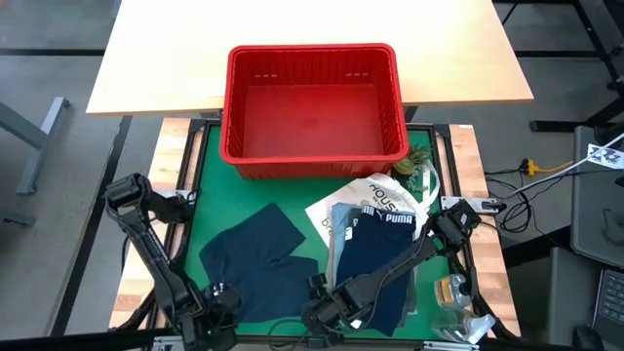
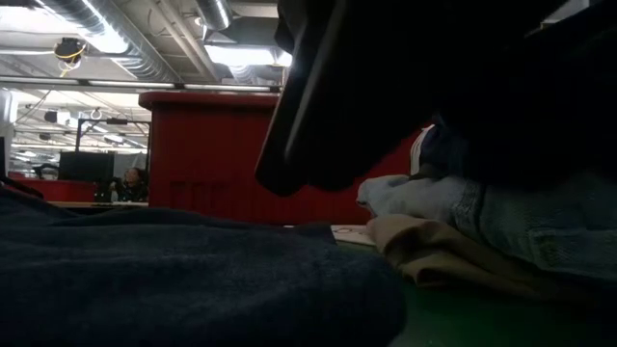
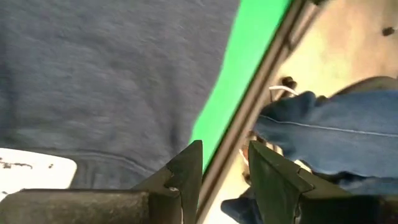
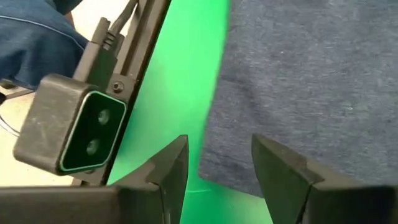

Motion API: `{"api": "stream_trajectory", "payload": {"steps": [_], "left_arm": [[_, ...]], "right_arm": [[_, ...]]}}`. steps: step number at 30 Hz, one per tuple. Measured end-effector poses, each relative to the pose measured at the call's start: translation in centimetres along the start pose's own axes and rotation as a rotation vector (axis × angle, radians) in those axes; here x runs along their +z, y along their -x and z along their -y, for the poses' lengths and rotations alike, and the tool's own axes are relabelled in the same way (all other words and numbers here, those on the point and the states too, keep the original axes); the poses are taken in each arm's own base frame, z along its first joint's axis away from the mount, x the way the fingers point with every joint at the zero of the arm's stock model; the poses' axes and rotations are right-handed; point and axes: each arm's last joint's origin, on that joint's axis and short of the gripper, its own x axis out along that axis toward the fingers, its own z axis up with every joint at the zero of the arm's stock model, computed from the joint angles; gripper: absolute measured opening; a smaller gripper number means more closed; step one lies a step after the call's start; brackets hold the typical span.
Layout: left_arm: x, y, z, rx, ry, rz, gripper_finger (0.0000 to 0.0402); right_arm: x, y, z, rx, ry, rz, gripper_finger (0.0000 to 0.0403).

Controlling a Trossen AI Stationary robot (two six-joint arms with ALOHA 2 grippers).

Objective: Fold Laundry from Bin
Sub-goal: Fold the dark gray shorts

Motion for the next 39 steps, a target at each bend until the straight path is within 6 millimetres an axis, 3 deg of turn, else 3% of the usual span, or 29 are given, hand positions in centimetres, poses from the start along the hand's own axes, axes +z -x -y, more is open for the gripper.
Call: {"api": "stream_trajectory", "payload": {"steps": [23,33,39], "left_arm": [[-0.8,0.29,0.18,-0.026,-0.086,0.055,0.0126],[-0.73,0.1,0.01,-0.021,-0.139,0.057,0.0201],[-0.78,0.12,0.05,-0.023,-0.232,0.058,0.0213]], "right_arm": [[0.05,0.03,-0.01,0.001,0.0,0.005,0.0177],[0.05,0.03,-0.01,0.002,-0.002,0.005,0.0177],[0.06,0.03,-0.01,0.002,-0.006,0.005,0.0177]]}}
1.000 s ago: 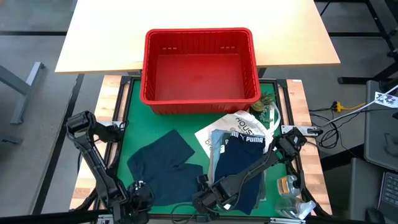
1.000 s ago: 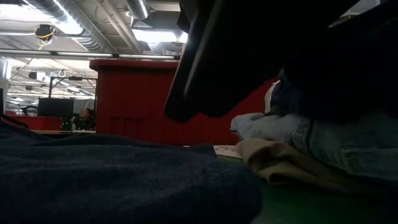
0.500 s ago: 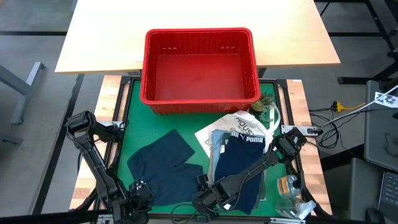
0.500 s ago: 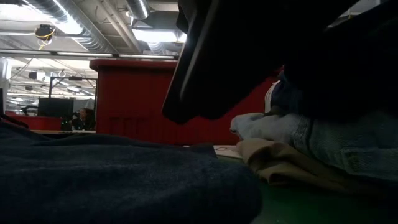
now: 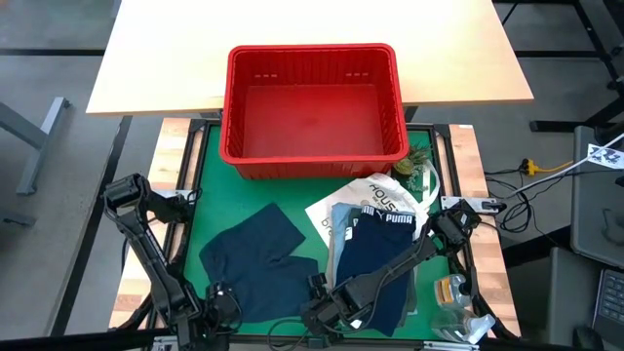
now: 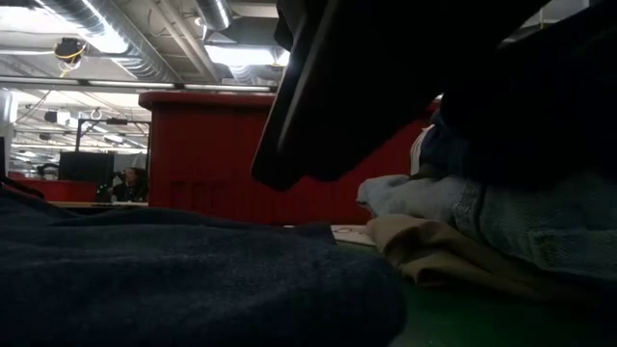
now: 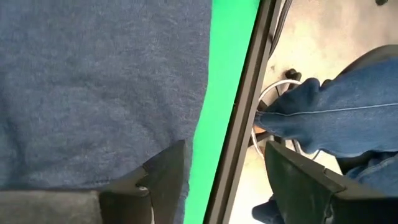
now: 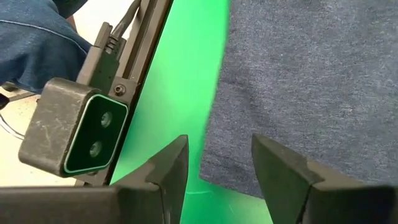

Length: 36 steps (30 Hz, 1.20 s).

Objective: Fold Laundry from Bin
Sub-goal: Fold the dark gray shorts

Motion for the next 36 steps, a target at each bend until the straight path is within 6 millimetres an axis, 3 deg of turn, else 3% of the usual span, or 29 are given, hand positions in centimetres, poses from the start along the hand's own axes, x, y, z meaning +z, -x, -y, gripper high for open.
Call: {"api": "stream_trajectory", "payload": {"steps": [6,12,26,36], "left_arm": [[0.0,0.0,0.0,0.0,-0.021,0.001,0.0208],[0.0,0.0,0.0,0.0,-0.02,0.008,0.0207],[-1.0,0.3,0.3,-0.022,-0.146,-0.01,0.0207],[-2.9,-3.9,-0.3,0.077,-0.216,-0.112,0.0207]], "right_arm": [[-0.2,-0.6,-0.4,0.004,0.004,0.0,0.0177],[-1.1,-3.0,-0.7,-0.006,0.012,-0.024,0.0177],[-1.0,-3.1,-0.6,0.011,0.006,-0.024,0.0177],[-1.1,-3.1,-0.7,0.018,0.006,-0.029,0.0177]]}}
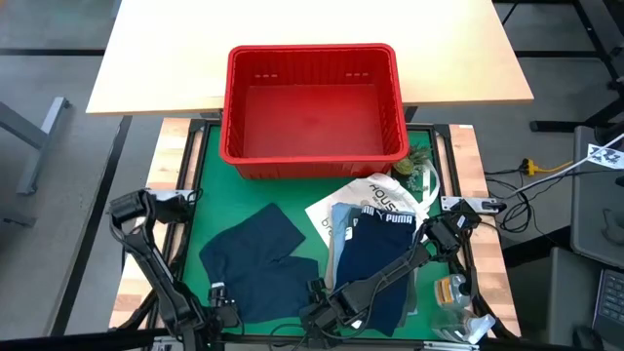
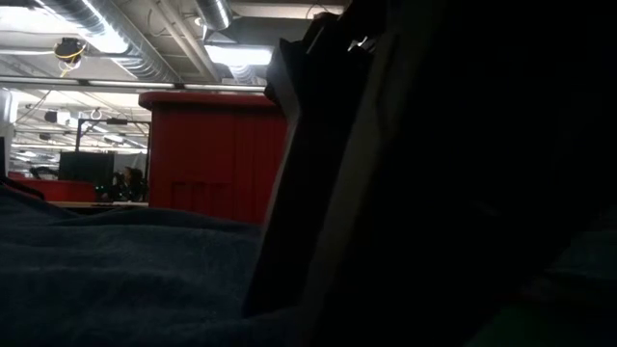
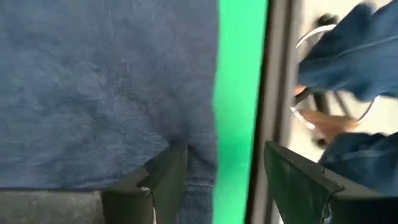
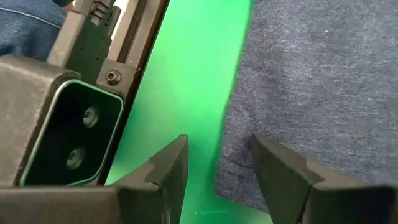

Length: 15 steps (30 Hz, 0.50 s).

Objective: Fold Laundry from Bin
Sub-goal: Fold the dark gray shorts

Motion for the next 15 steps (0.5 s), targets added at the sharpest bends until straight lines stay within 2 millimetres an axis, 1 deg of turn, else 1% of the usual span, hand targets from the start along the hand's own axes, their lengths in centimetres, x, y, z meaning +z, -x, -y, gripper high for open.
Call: {"api": "stream_trajectory", "payload": {"steps": [4,8,11,15], "left_arm": [[-0.5,-1.3,-0.1,0.034,0.001,-0.024,0.0207],[-0.7,-1.8,-0.3,0.071,0.06,-0.036,0.0194],[-0.7,-1.8,-0.3,0.083,0.093,-0.032,0.0164],[-0.5,-1.6,0.0,0.086,0.096,-0.023,0.0102]], "right_arm": [[-0.1,0.0,0.1,-0.004,-0.001,-0.013,0.0177],[-0.2,0.0,0.8,-0.02,-0.017,-0.043,0.0177],[-0.3,0.0,1.1,-0.03,-0.051,-0.055,0.0168],[-0.2,0.0,1.2,-0.027,-0.062,-0.051,0.0124]]}}
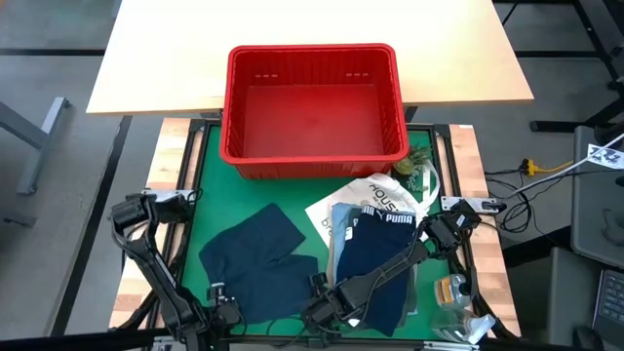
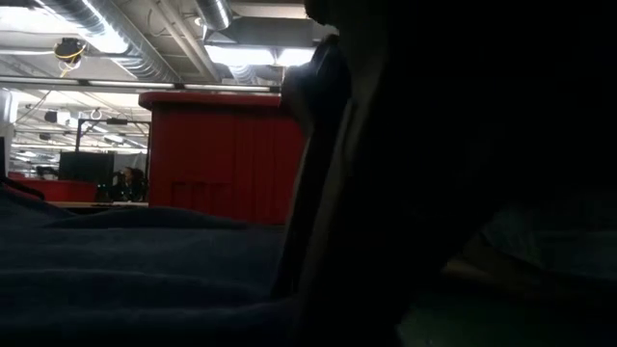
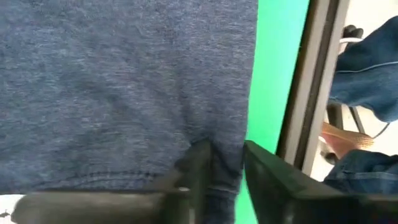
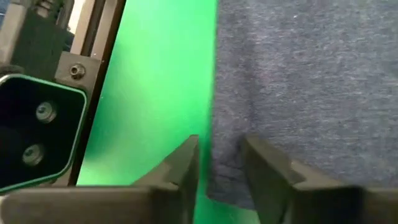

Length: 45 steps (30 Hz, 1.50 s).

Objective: Fold Laundry from Bin
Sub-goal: Fold the dark gray shorts

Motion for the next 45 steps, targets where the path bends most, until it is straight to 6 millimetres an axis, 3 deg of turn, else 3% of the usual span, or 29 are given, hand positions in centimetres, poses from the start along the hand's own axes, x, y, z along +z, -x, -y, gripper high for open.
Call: {"api": "stream_trajectory", "payload": {"steps": [5,7,15,26,35,45], "left_arm": [[0.2,0.2,0.5,-0.018,0.025,-0.008,0.0022],[0.2,0.4,0.8,-0.028,0.037,-0.01,0.0007],[1.1,2.1,2.8,-0.096,0.064,0.001,0.0002],[2.5,6.3,4.6,-0.042,0.042,0.016,0.0001],[2.4,9.8,4.2,0.111,0.073,0.067,0.0],[0.3,11.0,2.2,0.331,0.286,0.074,0.0]], "right_arm": [[0.0,0.0,0.0,0.002,0.0,0.004,0.0037],[0.2,0.2,-0.1,0.004,0.001,0.004,0.0011],[2.2,2.4,-0.9,0.083,0.0,0.042,0.0019],[5.8,8.3,-1.0,0.013,0.018,0.146,0.0005],[7.8,10.4,2.3,-0.066,-0.029,0.215,0.0004],[9.1,10.5,8.4,-0.146,-0.137,0.249,0.0002]]}}
